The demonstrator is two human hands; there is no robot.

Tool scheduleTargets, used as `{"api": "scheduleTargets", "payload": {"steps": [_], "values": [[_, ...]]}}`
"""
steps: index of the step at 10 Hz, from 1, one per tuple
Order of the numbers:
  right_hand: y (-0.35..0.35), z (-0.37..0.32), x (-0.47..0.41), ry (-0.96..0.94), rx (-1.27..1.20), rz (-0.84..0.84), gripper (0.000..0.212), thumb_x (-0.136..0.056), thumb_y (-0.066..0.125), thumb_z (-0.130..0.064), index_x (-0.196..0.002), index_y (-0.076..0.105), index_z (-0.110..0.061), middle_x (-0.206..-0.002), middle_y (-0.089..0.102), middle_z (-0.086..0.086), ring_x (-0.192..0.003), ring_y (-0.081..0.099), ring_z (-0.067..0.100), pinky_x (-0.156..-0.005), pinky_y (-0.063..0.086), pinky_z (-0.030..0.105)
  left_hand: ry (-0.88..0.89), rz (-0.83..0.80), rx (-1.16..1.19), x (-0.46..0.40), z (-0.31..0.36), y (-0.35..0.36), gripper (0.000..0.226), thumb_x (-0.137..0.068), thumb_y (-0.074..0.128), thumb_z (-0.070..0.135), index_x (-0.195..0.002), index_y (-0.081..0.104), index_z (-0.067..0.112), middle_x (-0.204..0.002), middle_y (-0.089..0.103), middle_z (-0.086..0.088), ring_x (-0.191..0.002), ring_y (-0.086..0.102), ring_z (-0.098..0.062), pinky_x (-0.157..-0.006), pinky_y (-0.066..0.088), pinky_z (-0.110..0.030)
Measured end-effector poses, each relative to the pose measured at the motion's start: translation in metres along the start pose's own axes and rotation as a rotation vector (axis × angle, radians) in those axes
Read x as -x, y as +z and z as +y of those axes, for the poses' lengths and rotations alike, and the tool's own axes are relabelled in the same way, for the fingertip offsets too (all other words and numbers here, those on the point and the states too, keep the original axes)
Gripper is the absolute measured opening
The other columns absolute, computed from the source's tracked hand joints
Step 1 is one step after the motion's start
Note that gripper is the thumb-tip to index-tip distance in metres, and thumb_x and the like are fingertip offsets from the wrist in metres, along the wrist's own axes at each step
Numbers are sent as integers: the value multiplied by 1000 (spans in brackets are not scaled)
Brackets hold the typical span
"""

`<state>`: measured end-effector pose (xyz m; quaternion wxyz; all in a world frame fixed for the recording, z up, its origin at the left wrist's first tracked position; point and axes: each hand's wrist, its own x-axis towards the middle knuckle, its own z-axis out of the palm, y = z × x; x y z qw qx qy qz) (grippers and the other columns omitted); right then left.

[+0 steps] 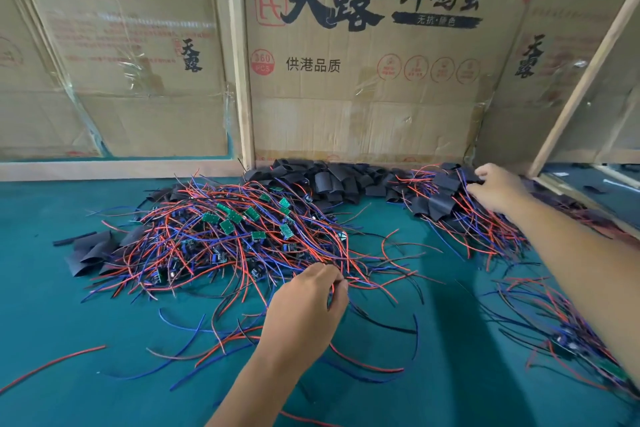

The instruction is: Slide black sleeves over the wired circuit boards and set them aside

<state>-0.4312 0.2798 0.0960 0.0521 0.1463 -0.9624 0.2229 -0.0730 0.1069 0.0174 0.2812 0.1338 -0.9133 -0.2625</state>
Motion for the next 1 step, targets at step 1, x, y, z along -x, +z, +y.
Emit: {"api": "scheduleTargets", "payload": {"steps": [1], "values": [[-12, -7, 22, -54, -204, 121, 51, -96, 62, -25, -142, 46, -13, -145, 52, 10, -130, 51, 32, -105, 41, 42, -20, 16, 25, -1, 2, -1, 17, -100, 54, 29, -87, 61, 21, -82, 54, 9, -73, 52, -17, -70, 47, -39]]}}
